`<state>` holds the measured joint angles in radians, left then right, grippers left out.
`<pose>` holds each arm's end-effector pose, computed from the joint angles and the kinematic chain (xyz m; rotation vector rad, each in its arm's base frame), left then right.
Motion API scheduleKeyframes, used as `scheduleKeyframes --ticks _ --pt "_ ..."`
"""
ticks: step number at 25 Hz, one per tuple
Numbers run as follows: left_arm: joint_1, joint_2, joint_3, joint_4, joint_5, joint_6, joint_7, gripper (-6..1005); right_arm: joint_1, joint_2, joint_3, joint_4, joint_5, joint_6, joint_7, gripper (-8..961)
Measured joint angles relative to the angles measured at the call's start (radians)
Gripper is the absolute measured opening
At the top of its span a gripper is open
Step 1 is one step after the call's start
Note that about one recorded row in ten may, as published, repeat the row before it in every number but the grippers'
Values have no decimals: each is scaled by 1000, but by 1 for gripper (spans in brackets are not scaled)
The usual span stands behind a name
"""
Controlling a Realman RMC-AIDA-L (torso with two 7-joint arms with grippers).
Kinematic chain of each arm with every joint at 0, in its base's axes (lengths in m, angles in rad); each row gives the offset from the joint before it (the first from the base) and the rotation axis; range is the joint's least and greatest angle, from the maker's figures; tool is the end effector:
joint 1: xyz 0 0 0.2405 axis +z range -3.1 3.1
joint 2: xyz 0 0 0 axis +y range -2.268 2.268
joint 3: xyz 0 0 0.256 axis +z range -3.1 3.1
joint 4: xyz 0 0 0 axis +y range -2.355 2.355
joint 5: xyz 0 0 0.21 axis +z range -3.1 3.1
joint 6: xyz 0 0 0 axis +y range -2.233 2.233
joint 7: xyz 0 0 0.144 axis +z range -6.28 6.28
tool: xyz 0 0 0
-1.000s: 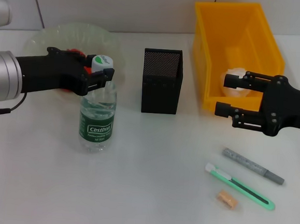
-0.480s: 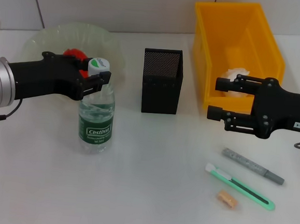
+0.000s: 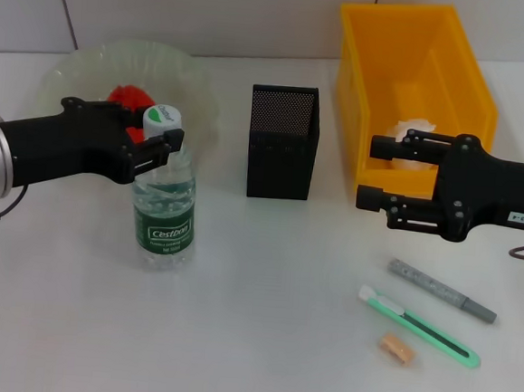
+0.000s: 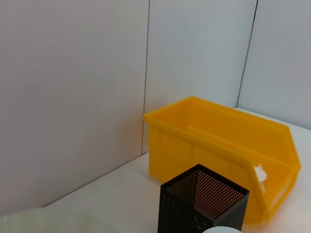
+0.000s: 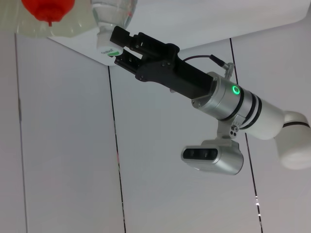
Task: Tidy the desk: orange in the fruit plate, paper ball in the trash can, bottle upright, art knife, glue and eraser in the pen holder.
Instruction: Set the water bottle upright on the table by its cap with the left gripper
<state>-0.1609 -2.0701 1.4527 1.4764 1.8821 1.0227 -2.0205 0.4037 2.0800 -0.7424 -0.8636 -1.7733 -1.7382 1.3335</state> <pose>-0.1915 0.3270 0.0141 -2.4920 -0.6082 -0.4383 0.2456 0.3066 0.0431 -2.6736 0.3392 0.9124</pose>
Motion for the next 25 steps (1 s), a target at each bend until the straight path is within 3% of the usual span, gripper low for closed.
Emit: scheduleKeyframes --ticks 25 --pt "36 3 -63 -56 -94 -29 150 439 -4 0 0 -3 0 -5 12 697"
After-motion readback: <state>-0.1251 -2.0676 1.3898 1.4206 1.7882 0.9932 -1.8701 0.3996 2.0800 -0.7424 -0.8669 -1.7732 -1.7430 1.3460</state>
